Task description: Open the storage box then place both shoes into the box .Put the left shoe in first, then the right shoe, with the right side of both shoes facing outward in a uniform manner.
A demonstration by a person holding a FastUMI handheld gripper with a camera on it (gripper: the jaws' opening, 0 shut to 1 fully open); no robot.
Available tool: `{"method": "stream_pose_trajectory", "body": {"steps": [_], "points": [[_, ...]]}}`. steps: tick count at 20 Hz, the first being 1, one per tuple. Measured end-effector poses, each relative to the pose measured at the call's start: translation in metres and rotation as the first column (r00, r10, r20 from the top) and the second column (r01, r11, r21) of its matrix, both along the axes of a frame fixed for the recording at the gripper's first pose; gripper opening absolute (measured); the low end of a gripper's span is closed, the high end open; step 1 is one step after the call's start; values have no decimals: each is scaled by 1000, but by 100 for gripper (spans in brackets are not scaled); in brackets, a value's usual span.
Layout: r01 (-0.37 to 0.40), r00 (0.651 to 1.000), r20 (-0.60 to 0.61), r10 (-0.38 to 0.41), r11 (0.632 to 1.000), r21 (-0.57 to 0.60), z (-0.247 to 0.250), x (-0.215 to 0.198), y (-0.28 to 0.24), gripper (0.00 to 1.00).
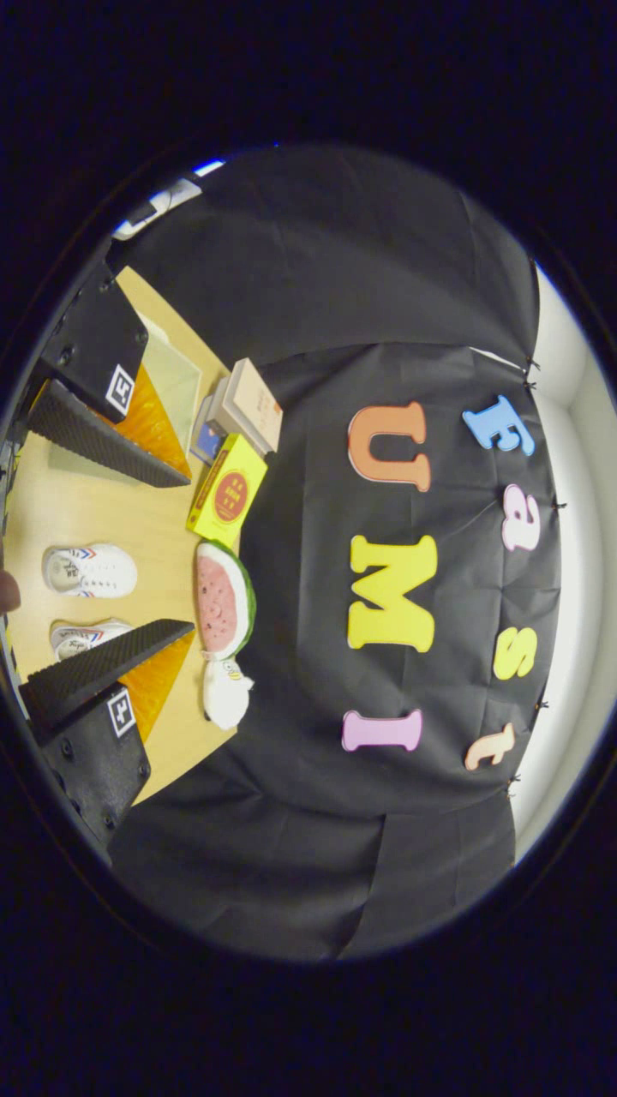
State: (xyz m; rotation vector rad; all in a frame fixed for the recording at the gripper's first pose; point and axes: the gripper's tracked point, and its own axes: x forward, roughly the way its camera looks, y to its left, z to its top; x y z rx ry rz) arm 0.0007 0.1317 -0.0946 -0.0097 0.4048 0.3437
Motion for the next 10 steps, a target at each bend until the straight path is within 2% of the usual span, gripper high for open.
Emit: {"method": "stream_pose_trajectory", "body": {"steps": [2, 5, 8, 10], "points": [[-17, 996, -86, 15, 1000, -21, -38, 12, -13, 100], [-44, 973, -231, 31, 998, -55, -100, 27, -28, 100], [-100, 930, -361, 60, 991, -91, -167, 37, -31, 100], [-146, 885, -456, 92, 986, -85, -202, 42, -26, 100]]}}
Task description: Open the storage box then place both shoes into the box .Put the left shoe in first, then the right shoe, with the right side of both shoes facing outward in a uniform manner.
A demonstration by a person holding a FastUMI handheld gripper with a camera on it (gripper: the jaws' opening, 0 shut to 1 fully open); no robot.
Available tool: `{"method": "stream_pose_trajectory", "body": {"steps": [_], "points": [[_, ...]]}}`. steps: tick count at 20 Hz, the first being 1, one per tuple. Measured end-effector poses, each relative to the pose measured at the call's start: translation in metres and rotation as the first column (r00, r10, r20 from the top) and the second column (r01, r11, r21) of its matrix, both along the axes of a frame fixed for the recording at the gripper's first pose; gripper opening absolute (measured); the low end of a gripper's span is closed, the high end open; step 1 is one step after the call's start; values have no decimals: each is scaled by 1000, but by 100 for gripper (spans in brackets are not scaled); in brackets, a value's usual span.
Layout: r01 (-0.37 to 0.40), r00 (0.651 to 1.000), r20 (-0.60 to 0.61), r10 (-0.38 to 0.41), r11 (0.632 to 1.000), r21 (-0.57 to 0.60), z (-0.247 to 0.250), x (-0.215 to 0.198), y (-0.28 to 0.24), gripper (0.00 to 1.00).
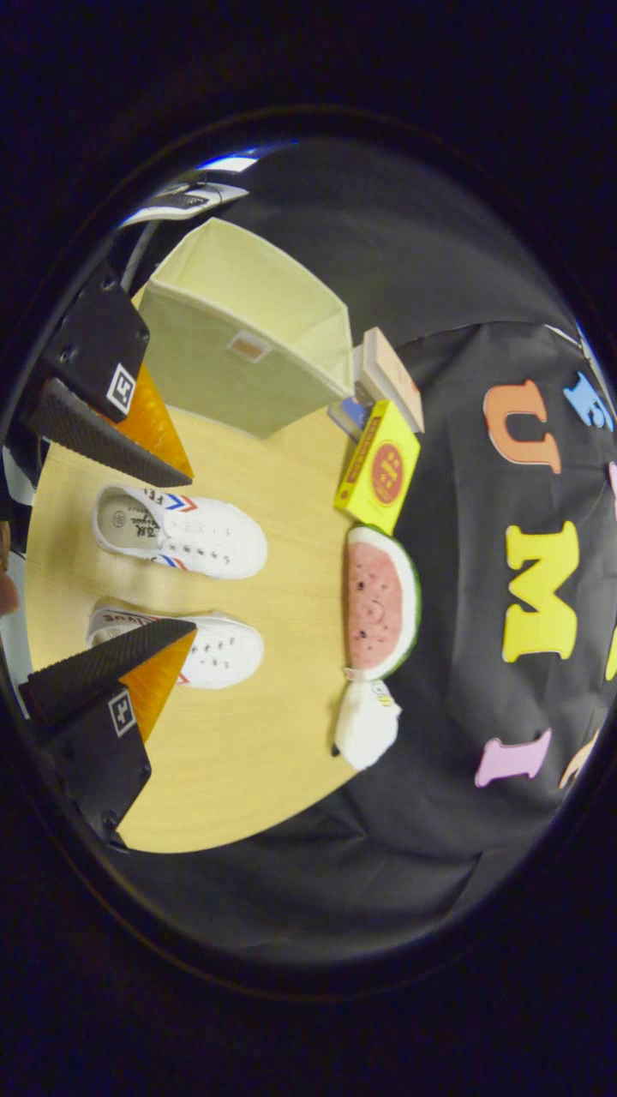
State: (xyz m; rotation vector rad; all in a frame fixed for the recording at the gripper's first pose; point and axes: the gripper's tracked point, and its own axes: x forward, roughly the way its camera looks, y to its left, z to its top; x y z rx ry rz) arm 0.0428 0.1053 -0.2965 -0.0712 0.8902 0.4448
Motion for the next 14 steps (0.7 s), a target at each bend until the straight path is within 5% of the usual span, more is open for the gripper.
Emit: {"method": "stream_pose_trajectory", "body": {"steps": [9, 14], "points": [[12, 983, -181, -15, 1000, -15, -81, 25, 2, 96], [54, 962, -269, -45, 998, 26, -103, 30, 9, 77]]}}
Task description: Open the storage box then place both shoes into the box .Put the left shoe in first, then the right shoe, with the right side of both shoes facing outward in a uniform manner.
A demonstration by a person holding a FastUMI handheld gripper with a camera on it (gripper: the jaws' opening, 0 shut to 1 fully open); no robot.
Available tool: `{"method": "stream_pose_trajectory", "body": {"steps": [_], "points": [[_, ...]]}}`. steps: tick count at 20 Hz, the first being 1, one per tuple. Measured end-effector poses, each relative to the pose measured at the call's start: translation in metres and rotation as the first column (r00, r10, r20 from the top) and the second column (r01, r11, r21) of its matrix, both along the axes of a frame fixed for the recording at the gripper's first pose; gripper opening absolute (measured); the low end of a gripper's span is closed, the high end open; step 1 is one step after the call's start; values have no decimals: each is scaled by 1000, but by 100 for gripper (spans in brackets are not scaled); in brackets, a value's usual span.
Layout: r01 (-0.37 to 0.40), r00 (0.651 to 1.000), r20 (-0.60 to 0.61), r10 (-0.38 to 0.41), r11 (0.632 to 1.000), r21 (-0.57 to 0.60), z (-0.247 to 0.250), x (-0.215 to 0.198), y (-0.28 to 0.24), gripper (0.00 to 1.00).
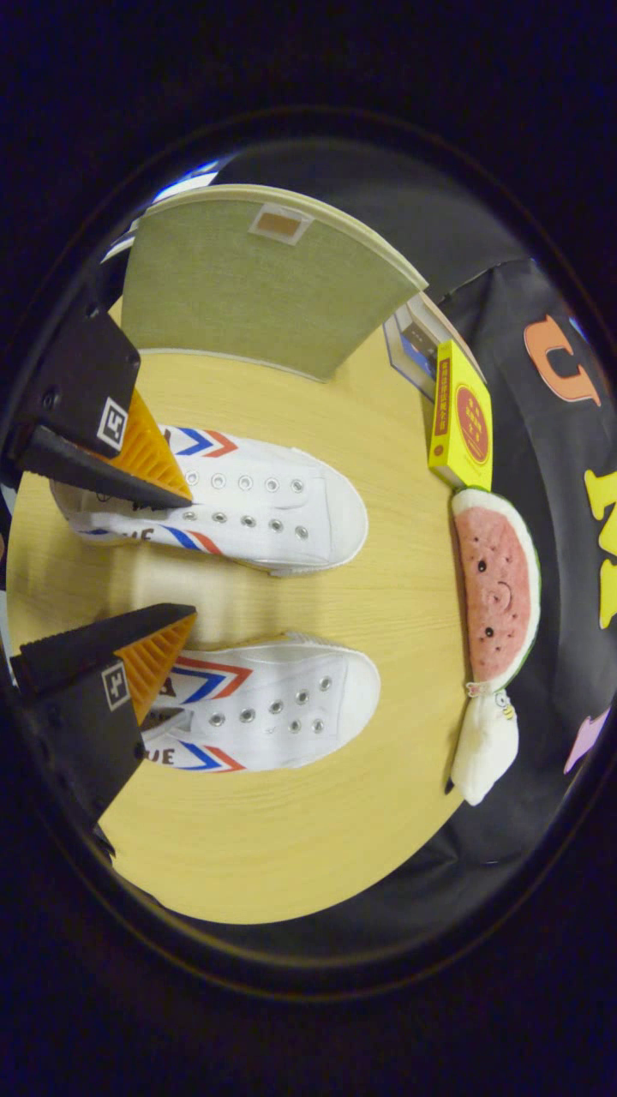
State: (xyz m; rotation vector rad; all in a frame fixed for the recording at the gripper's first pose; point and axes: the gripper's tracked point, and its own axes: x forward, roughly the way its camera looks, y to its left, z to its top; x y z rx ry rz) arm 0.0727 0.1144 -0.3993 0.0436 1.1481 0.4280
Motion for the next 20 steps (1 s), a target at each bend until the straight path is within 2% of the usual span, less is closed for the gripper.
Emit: {"method": "stream_pose_trajectory", "body": {"steps": [3, 5, 7, 9, 10, 15, 20], "points": [[-5, 1000, -12, 5, 1000, 29, 1, 0, 5, 63], [-8, 1000, -23, 10, 998, 62, 3, -3, 14, 44], [28, 999, -43, -25, 997, 76, 5, -5, 13, 23], [52, 997, -69, -44, 990, 128, 8, -6, 15, 10], [57, 996, -81, -45, 987, 149, 10, -8, 15, 7], [76, 996, -68, -64, 978, 196, 37, -22, 13, 6], [95, 995, -1, -97, 964, 247, 105, -36, 19, 6]]}}
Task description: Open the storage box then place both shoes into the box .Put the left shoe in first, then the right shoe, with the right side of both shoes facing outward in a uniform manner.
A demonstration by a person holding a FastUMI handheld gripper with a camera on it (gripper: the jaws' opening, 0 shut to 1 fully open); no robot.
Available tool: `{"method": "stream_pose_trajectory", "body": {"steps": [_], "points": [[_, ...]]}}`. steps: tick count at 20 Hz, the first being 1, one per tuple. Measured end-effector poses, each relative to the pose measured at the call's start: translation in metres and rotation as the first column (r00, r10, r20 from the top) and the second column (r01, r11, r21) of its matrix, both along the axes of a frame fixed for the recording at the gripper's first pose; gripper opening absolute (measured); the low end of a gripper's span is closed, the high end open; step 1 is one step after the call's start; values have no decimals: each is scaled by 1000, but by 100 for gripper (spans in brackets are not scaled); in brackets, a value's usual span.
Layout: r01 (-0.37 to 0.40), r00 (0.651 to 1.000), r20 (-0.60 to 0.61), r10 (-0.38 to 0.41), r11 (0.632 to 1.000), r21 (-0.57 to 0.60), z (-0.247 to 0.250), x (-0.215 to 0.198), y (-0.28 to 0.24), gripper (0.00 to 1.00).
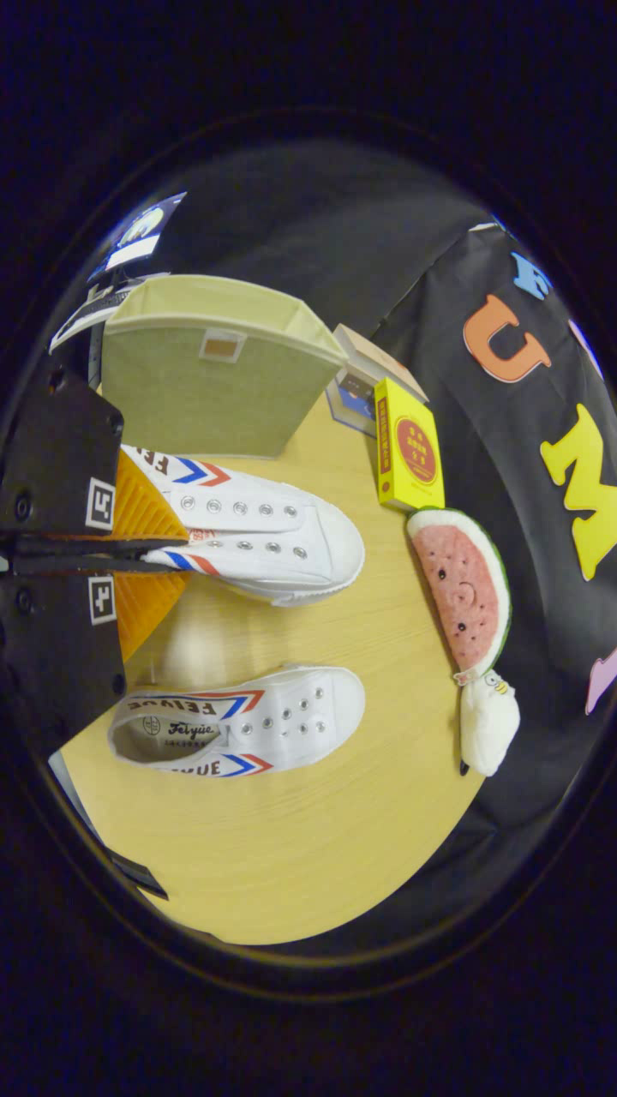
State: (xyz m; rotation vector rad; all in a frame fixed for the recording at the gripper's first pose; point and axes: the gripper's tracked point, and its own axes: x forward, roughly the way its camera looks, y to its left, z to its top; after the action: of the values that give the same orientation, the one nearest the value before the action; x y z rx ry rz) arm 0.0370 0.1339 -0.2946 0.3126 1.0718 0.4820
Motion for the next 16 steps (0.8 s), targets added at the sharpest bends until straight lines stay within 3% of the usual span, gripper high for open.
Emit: {"method": "stream_pose_trajectory", "body": {"steps": [8, 16], "points": [[30, 995, 95, -35, 998, 54, 114, -33, 59, 6], [-68, 990, 125, 65, 997, 22, 128, -65, 178, 6]]}}
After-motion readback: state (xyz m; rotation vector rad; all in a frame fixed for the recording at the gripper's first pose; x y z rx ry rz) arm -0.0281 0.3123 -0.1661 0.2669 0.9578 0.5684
